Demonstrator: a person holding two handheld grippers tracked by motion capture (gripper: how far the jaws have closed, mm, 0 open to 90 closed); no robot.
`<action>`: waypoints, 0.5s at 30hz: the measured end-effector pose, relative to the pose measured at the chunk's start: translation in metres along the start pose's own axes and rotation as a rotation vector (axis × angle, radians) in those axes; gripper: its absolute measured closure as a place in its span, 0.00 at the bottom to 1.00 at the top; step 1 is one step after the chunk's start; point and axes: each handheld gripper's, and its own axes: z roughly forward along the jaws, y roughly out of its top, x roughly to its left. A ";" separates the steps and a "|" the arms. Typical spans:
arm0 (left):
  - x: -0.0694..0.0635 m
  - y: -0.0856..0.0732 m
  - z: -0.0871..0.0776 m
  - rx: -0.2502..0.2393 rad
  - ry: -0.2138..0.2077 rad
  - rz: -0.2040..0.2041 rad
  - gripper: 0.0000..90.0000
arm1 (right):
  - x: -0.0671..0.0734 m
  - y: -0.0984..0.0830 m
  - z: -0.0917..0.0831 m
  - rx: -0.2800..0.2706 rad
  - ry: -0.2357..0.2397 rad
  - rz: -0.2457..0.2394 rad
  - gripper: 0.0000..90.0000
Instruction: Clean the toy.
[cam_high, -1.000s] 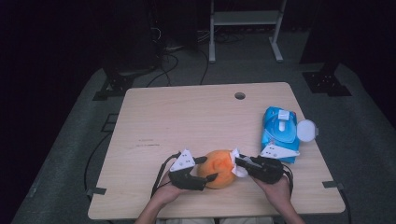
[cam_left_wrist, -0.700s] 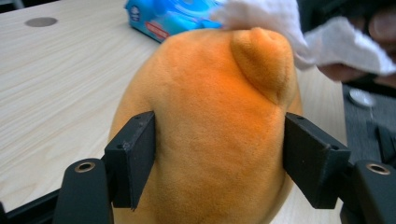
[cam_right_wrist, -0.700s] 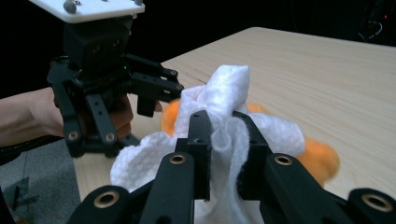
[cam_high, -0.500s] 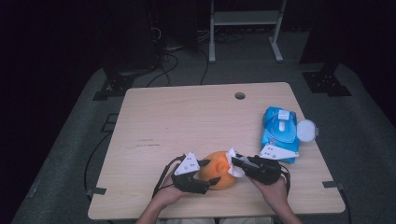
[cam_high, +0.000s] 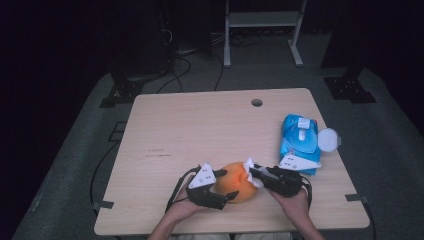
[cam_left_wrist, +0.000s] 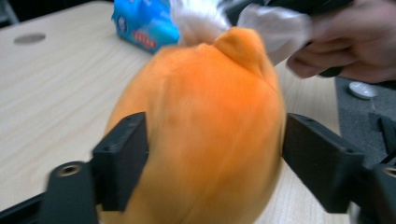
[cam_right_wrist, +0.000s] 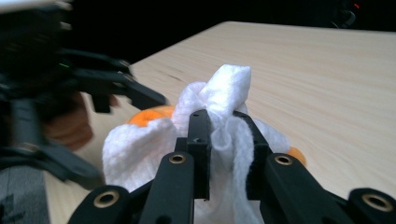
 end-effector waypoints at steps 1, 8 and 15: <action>0.001 0.000 0.002 0.013 0.013 -0.003 0.18 | -0.003 -0.001 -0.002 0.001 -0.012 0.010 0.87; -0.003 -0.001 0.012 0.059 0.091 0.044 0.32 | 0.018 0.012 -0.007 -0.031 0.040 -0.053 0.87; -0.009 0.011 0.001 0.018 0.154 0.077 0.42 | 0.010 0.014 -0.007 -0.042 0.025 -0.046 0.86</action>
